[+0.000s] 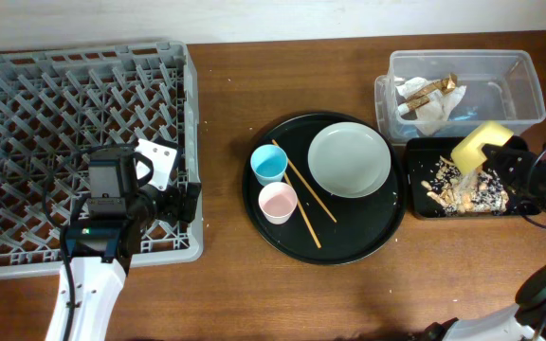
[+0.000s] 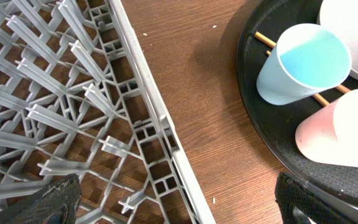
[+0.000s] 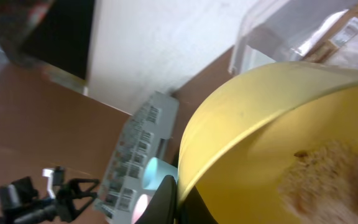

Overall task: Sort waste into correct bins and load items into the dishwasher rack
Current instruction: 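Tip the yellow bowl over the black tray to dump food scraps, then set the yellow bowl back on the round tray with the right gripper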

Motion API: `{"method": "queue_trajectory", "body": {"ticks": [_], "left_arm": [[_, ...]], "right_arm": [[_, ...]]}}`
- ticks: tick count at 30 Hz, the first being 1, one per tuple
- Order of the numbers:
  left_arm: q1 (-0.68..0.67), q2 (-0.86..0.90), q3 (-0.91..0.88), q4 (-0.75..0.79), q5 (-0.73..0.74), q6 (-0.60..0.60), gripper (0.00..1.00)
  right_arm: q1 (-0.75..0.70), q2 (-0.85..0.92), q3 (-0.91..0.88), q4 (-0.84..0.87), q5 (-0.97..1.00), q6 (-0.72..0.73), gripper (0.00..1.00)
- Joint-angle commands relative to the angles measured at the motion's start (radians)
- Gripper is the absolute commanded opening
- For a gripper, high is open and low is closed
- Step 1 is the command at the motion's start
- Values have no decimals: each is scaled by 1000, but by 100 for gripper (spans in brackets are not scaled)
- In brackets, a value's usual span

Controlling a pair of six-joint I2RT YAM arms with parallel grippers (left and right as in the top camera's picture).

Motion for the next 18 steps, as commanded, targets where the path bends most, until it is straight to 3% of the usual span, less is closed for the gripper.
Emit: {"method": "queue_trajectory", "body": {"ticks": [1,5,12,18], "left_arm": [[3,1,19,2,1,13,99],[3,1,19,2,1,13,99],[3,1,19,2,1,13,99],[3,1,19,2,1,13,99]], "right_arm": [[-12,-4,-6,-3,-89,52,4],[-12,-4,-6,-4,-89,83,4],[-12,-4,-6,41,-66,394,4],[20,-5,-6,37,-89,275,4]]}}
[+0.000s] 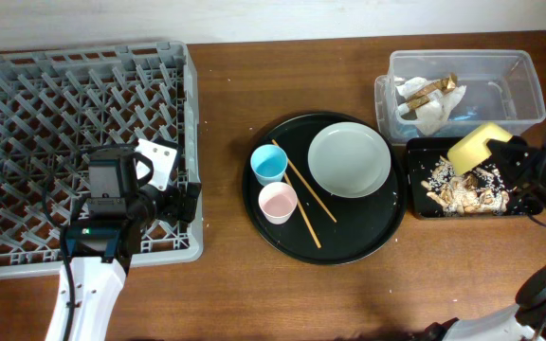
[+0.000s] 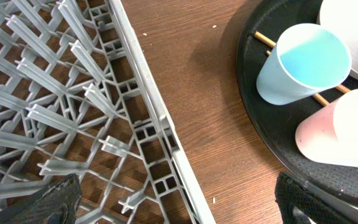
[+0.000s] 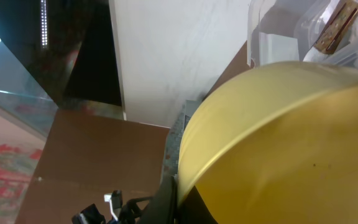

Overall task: Sort waste into correct bins and load items into the dishwasher rack
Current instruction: 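Set the yellow bowl back on the round tray with the right gripper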

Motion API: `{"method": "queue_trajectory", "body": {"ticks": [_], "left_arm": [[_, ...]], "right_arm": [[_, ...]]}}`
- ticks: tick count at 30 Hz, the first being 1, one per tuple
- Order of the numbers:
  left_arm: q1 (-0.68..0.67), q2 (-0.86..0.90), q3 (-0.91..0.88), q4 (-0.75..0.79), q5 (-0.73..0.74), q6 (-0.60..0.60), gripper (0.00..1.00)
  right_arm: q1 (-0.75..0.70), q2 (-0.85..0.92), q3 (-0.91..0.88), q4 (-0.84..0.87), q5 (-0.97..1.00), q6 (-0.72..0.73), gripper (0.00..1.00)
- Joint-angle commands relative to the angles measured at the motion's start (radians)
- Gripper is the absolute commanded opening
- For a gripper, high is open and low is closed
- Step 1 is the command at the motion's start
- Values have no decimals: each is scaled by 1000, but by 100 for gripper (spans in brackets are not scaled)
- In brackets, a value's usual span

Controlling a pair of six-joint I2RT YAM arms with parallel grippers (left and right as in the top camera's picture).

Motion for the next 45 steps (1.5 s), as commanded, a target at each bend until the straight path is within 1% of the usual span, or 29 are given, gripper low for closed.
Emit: {"method": "queue_trajectory", "body": {"ticks": [1,3,5,6,7,8,10,11,13,15,17,19,21,24,28,29,31,36,37,38,41,45], "left_arm": [[3,1,19,2,1,12,99],[3,1,19,2,1,12,99],[3,1,19,2,1,12,99],[3,1,19,2,1,12,99],[3,1,19,2,1,12,99],[3,1,19,2,1,12,99],[3,1,19,2,1,12,99],[3,1,19,2,1,12,99],[3,1,19,2,1,12,99],[3,1,19,2,1,12,99],[3,1,19,2,1,12,99],[3,1,19,2,1,12,99],[3,1,19,2,1,12,99],[3,1,19,2,1,12,99],[3,1,19,2,1,12,99],[3,1,19,2,1,12,99],[3,1,19,2,1,12,99],[3,1,19,2,1,12,99],[3,1,19,2,1,12,99],[3,1,19,2,1,12,99],[3,1,19,2,1,12,99],[3,1,19,2,1,12,99]], "right_arm": [[37,-6,-6,-9,-35,-55,4],[97,-24,-6,-42,4,-116,4],[221,-67,-6,-130,181,-166,4],[278,-81,-6,-152,239,-167,4],[367,-99,-6,-172,312,-167,4],[513,-120,-6,-190,443,-166,4],[646,-125,-6,-209,546,-151,4],[703,-125,-6,-216,605,-131,4],[774,-125,-6,-225,725,-62,4],[883,-125,-6,-246,950,50,4],[963,-125,-6,-247,1082,134,4],[1056,-125,-6,-294,1252,242,4],[1107,-124,-6,-299,1335,304,4],[1145,-121,-6,-290,1368,330,4],[1148,-100,-8,-271,1384,344,5],[1149,-95,-8,-266,1384,344,11],[1149,-92,-8,-256,1383,343,15],[1149,-92,-8,-229,1359,343,17],[1149,-92,-8,-222,1344,343,18],[1149,-92,-8,-206,1316,343,21],[1148,-93,-6,-156,1238,343,22],[1148,-93,92,-208,1234,343,26]]}}
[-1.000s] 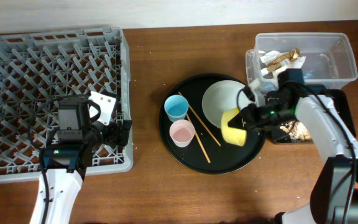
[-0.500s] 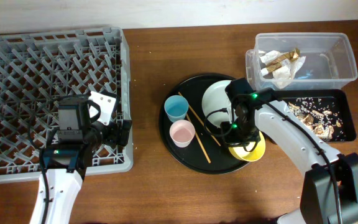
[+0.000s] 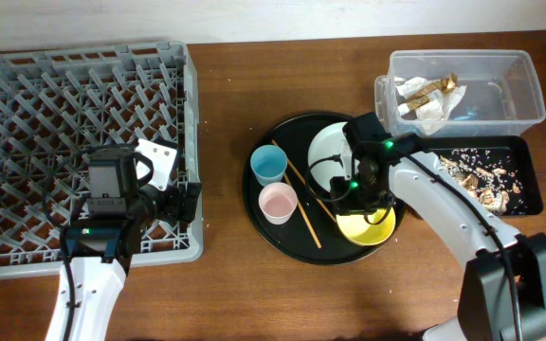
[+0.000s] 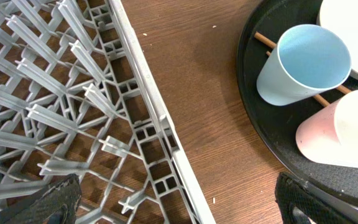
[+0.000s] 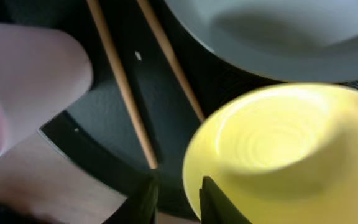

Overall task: Sort waste into correct bins and load items into the dishwasher rack
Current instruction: 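Set the yellow bowl back on the round tray with the right gripper, then grasp the pink cup with the right gripper and lift it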

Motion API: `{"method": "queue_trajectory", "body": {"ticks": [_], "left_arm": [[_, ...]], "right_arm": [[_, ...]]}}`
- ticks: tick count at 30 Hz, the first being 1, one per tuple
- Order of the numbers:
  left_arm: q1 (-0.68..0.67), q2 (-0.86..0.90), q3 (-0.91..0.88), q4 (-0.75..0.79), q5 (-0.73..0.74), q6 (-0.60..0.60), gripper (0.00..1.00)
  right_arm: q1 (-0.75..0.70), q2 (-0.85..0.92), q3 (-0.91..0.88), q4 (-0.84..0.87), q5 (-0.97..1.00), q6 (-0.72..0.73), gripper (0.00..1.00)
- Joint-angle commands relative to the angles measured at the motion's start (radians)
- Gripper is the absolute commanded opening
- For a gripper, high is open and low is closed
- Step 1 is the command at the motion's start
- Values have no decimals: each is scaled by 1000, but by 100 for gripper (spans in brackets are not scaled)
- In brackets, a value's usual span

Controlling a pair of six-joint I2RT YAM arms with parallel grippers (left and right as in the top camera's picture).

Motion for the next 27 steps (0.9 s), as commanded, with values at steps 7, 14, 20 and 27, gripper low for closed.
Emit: {"method": "queue_trajectory", "body": {"ticks": [7,14,20,27], "left_arm": [[3,1,19,3,1,12,99],[3,1,19,3,1,12,99],[3,1,19,3,1,12,99],[3,1,19,-8,31,-12,99]], "right_arm": [[5,7,253,-154,-13,2,27],[100,9,264,-65,-60,3,59],[189,88,256,22,-7,116,57],[202,134,255,58,12,139,41]]}}
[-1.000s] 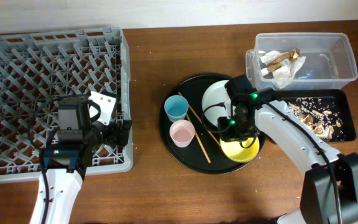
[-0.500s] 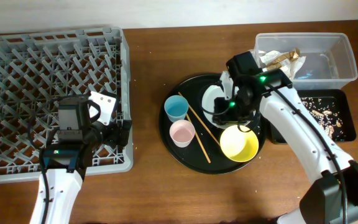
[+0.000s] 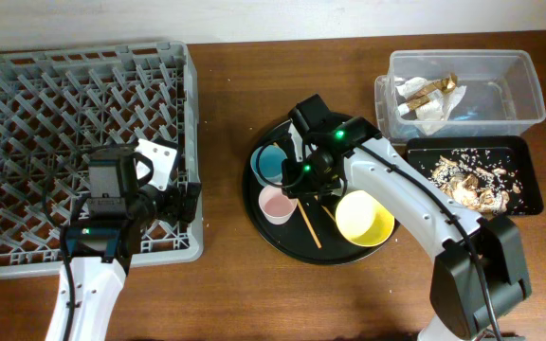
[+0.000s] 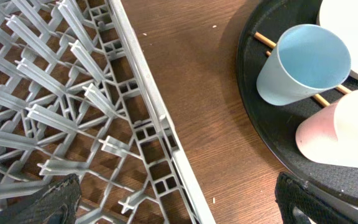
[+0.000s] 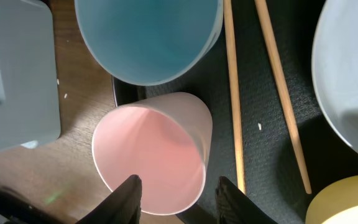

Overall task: Sort waste into correct bins and load items into the dishwasher rack
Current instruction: 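Grasp the pink cup with the right gripper and lift it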

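A round black tray (image 3: 254, 204) carries a blue cup (image 3: 271, 163), a pink cup (image 3: 276, 204), two chopsticks (image 3: 309, 225), a pale plate (image 5: 347, 74) and an empty yellow bowl (image 3: 365, 218). My right gripper (image 5: 182, 202) is open just above the pink cup (image 5: 151, 158), with one finger over its mouth and the other past its rim. It holds nothing. The blue cup (image 5: 148, 37) and the chopsticks (image 5: 232, 93) lie just beyond. My left gripper (image 4: 179, 208) is open over the near right edge of the grey dishwasher rack (image 4: 73, 93) and is empty.
A clear bin (image 3: 515, 90) with wrappers stands at the back right. In front of it a black rectangular tray (image 3: 529, 189) holds food scraps. The rack (image 3: 27, 85) fills the left side. Bare wood (image 3: 221, 114) separates the rack from the round tray.
My right gripper was at the rim of the yellow bowl on the round tray. It is now further left, open above the pink cup, and the bowl stays on the tray. The left arm has not moved.
My right gripper held the yellow bowl tilted over the black scrap tray, with crumbs in it. The bowl then showed no crumbs. Later it sat on the round tray with the gripper at its rim. Now the gripper is open over the pink cup.
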Motion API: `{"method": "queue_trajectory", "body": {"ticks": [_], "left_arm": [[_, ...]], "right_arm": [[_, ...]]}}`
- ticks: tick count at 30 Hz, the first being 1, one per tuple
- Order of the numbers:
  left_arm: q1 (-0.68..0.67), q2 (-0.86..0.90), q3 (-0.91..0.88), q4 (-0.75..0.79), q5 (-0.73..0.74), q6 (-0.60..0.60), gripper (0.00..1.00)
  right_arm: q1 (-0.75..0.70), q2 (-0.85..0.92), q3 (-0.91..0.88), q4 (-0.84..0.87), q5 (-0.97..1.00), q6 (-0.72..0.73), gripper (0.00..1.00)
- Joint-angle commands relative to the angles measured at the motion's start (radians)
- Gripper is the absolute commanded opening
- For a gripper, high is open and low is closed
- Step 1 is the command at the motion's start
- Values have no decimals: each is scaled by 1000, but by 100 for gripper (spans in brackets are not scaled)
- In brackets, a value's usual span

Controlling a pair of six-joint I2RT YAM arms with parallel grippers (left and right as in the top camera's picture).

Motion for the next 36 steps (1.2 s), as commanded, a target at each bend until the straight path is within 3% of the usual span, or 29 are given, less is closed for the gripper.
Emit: {"method": "queue_trajectory", "body": {"ticks": [1,11,23,25,27,30,33,34,36], "left_arm": [[3,1,19,-37,55,-33,99],[3,1,19,-27,269,-33,99],[3,1,19,-24,283,-33,99],[3,1,19,-21,282,-33,99],[3,1,19,-20,282,-33,99],[3,1,19,-16,284,-37,99],[3,1,19,37,478,-85,99],[3,1,19,105,681,-116,99],[3,1,19,192,927,-116,99]], "right_arm": [[6,0,11,3,39,16,41],[6,20,-19,5,84,39,41],[18,95,-53,37,58,64,35],[26,105,-53,45,58,64,27],[22,102,-49,45,43,64,4],[-10,56,-15,-30,4,56,4],[-75,-98,13,-68,-121,-26,4],[-124,-173,12,-51,-243,-69,4],[-183,-229,12,-20,-399,-122,4]]}}
